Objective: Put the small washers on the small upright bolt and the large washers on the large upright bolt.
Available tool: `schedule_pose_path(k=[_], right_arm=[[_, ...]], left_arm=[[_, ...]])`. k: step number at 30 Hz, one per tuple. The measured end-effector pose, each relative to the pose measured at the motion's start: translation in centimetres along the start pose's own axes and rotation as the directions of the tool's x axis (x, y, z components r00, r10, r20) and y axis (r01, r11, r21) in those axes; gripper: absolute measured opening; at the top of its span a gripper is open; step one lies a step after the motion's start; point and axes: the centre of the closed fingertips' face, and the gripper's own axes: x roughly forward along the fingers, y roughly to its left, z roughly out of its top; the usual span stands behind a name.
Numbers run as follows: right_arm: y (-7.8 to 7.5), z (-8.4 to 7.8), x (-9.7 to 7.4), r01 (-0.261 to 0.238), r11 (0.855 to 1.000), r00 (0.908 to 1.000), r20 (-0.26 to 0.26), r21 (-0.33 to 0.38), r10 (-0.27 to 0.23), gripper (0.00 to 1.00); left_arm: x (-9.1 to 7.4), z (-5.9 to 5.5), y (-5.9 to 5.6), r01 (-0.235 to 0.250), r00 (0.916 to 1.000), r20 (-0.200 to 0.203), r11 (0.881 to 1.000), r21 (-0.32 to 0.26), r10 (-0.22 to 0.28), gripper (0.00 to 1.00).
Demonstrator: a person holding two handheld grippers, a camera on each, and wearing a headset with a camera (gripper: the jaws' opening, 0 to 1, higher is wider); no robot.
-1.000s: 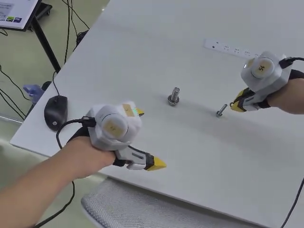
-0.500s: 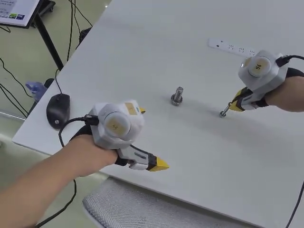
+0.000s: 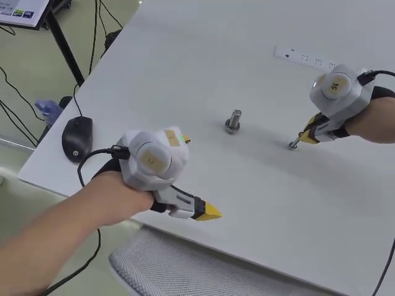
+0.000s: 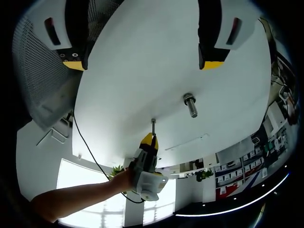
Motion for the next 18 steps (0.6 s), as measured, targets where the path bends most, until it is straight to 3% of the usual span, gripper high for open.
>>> schedule_pose_path(k=[18], right_arm=[[0.1,-0.2,1.4,-0.009,0.999,0.9995,-0.031,-0.031,0.008,0.12]], left_arm=[[0.2,-0.4,0.0,-0.004,1.0000,-0.003,1.000,-0.005,0.004,1.00]])
